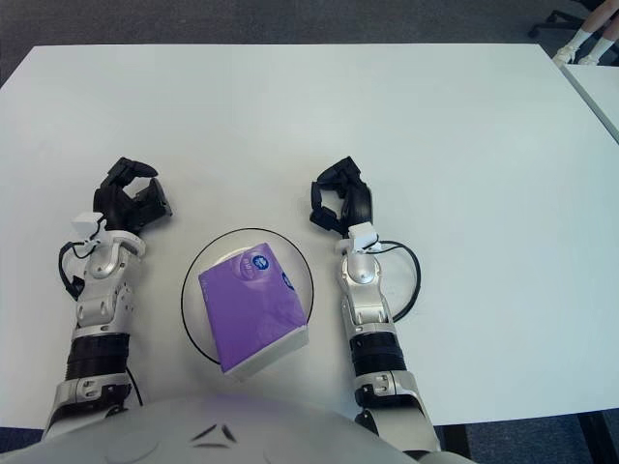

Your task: Put the tissue paper into the plate.

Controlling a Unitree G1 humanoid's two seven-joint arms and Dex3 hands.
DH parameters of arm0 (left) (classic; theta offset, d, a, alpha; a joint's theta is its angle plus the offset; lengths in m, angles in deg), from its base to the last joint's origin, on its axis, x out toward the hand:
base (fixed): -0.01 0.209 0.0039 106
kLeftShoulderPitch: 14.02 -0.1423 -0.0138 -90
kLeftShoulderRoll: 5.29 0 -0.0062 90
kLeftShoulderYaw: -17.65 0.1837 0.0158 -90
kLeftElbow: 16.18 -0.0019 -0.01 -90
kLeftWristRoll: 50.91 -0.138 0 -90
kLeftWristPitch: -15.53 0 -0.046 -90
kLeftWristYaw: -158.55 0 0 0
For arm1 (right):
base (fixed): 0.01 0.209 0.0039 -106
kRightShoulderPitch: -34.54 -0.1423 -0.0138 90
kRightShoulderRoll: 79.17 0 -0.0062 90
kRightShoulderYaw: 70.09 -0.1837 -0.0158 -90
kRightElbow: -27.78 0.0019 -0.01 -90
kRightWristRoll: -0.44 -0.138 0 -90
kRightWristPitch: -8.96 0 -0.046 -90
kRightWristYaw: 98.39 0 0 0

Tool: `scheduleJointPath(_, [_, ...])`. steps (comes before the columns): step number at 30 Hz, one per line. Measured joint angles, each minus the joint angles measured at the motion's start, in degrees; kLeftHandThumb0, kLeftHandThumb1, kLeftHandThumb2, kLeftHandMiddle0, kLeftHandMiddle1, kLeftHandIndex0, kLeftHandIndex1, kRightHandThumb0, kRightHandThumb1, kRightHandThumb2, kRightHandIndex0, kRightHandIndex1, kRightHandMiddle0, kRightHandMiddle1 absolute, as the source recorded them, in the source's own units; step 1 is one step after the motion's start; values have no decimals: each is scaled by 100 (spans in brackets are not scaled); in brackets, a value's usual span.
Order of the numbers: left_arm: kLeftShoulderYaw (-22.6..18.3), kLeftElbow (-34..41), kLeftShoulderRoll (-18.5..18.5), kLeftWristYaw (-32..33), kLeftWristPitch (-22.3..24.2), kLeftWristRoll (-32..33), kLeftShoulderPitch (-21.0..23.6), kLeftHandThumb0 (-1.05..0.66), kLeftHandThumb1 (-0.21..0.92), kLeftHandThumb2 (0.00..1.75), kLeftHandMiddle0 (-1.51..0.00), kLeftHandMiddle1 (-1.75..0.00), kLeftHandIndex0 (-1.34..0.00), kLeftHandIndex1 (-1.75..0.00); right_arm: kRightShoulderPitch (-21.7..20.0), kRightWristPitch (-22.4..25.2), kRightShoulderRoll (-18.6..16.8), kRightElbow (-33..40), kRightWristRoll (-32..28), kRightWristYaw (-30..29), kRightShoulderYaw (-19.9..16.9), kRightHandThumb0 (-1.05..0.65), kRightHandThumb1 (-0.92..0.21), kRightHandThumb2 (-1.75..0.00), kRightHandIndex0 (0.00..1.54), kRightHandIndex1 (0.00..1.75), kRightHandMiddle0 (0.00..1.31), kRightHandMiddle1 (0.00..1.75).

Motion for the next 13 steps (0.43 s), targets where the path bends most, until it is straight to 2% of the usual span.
scheduleJointPath(13, [402, -11, 110, 434, -189, -765, -291, -53, 19, 149, -133, -175, -72, -175, 141, 20, -15, 157, -4, 52, 76, -41, -54, -105, 60, 138, 44, 175])
